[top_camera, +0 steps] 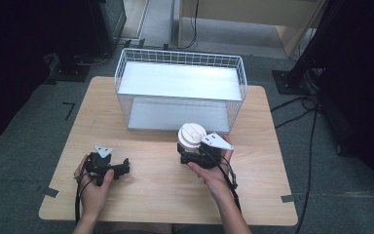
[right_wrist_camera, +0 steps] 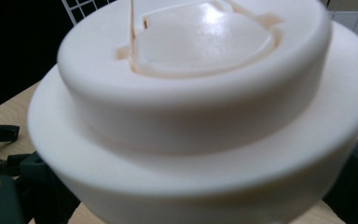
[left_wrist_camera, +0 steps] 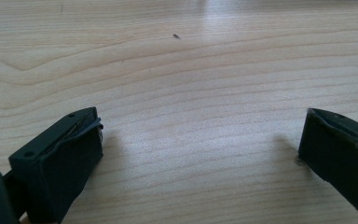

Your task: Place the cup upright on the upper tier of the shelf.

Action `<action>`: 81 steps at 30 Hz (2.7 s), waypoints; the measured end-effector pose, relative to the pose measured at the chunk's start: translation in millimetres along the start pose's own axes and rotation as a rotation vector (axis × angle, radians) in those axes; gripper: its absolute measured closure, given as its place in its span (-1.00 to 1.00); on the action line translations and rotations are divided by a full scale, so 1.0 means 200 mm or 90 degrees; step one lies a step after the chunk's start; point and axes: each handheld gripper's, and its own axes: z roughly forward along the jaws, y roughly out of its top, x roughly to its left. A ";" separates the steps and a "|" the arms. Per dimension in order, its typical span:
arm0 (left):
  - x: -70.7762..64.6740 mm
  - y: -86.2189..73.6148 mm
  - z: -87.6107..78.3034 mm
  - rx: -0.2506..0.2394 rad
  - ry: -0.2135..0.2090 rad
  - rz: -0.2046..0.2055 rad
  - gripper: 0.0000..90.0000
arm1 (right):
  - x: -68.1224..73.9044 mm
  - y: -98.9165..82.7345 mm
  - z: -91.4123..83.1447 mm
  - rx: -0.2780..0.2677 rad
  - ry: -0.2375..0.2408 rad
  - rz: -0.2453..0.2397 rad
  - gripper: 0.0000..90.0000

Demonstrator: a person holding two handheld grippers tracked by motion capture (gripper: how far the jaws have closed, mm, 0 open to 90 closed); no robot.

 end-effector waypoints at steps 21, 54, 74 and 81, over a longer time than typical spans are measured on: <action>0.00 0.00 0.00 0.000 0.000 0.001 -1.00 | 0.02 0.04 -0.02 -0.057 -0.002 -0.011 -0.66; 0.00 0.00 0.00 0.001 0.000 0.002 -1.00 | 0.13 0.46 -0.12 -0.154 -0.001 -0.058 -0.65; 0.00 0.00 0.00 0.003 0.000 0.003 -1.00 | 0.14 0.78 -0.14 -0.218 -0.052 -0.068 -0.65; 0.00 0.00 0.00 0.002 -0.001 0.004 -1.00 | 0.14 0.86 -0.13 -0.229 -0.057 -0.074 -0.65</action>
